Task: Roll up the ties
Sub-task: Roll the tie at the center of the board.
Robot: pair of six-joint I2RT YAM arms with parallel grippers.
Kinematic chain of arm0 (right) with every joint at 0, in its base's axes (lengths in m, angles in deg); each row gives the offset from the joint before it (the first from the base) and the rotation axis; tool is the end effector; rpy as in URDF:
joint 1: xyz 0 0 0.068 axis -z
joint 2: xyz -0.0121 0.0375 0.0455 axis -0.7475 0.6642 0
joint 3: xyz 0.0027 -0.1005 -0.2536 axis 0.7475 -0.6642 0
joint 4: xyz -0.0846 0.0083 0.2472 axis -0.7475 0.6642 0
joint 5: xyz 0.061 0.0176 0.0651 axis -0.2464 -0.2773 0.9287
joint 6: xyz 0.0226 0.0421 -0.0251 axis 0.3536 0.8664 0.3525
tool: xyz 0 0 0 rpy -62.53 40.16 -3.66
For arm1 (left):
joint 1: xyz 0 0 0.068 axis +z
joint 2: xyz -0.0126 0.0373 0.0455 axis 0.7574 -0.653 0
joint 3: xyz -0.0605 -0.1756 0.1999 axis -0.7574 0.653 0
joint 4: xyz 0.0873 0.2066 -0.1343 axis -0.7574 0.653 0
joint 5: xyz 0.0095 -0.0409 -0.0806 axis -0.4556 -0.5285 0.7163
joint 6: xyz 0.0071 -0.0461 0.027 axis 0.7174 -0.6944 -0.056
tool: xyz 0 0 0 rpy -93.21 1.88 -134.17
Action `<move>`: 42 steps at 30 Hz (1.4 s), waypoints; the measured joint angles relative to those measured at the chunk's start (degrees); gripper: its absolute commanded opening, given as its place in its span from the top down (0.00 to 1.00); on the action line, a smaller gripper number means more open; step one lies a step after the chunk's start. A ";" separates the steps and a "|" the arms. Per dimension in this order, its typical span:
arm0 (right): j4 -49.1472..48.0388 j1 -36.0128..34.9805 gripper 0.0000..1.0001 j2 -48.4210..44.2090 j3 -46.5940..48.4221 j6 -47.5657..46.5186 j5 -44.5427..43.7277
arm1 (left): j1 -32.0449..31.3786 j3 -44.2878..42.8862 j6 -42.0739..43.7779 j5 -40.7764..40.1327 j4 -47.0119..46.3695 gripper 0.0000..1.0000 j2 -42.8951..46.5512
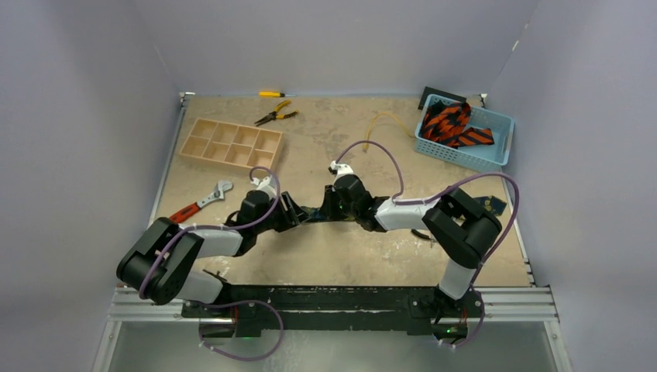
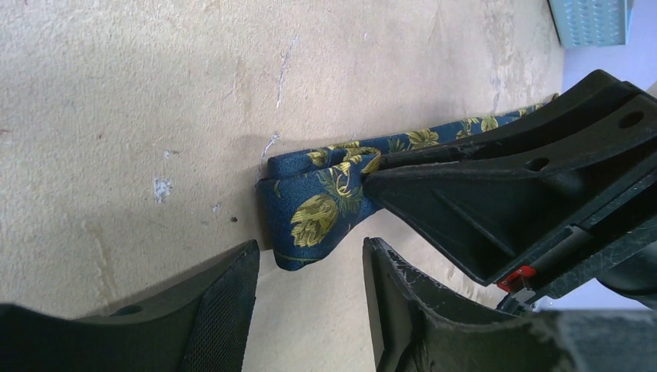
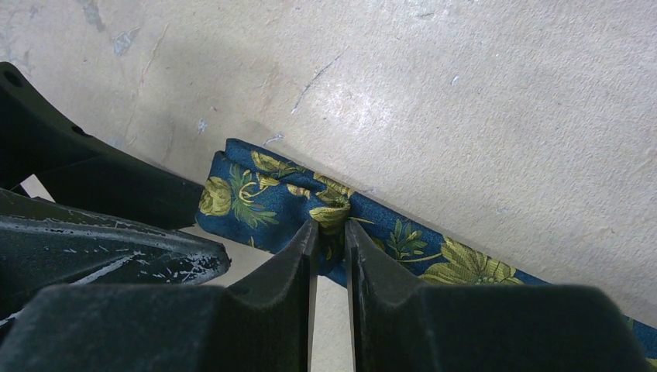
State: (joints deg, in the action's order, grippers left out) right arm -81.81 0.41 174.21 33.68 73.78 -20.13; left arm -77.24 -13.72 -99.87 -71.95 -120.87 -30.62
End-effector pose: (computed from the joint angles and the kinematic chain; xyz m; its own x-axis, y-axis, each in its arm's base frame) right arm 0.2357 0.2596 0.1483 -0.7411 0.0219 -0.6711 -0.3693 0.8214 0.4346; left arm 0.2000 -0.1158 0.1256 -0.7837 -0.4530 -0.4250 0.0202 0.6652 -0.7464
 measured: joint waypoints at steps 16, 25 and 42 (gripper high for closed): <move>-2.05 0.00 0.79 0.61 -0.35 -0.92 0.04 | 2.25 0.04 -0.83 0.09 -3.08 0.53 -2.12; -3.48 0.00 0.79 0.61 -1.09 -1.27 0.07 | 2.49 0.04 -2.75 2.21 -9.22 0.59 -6.84; -3.82 0.02 0.71 0.59 -1.09 -1.60 0.20 | 2.51 0.76 -3.85 4.61 -12.11 1.00 -9.31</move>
State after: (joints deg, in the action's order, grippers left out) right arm -85.64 0.43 174.80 32.58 72.18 -19.93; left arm -74.73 -12.95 -103.72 -67.33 -132.97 -39.94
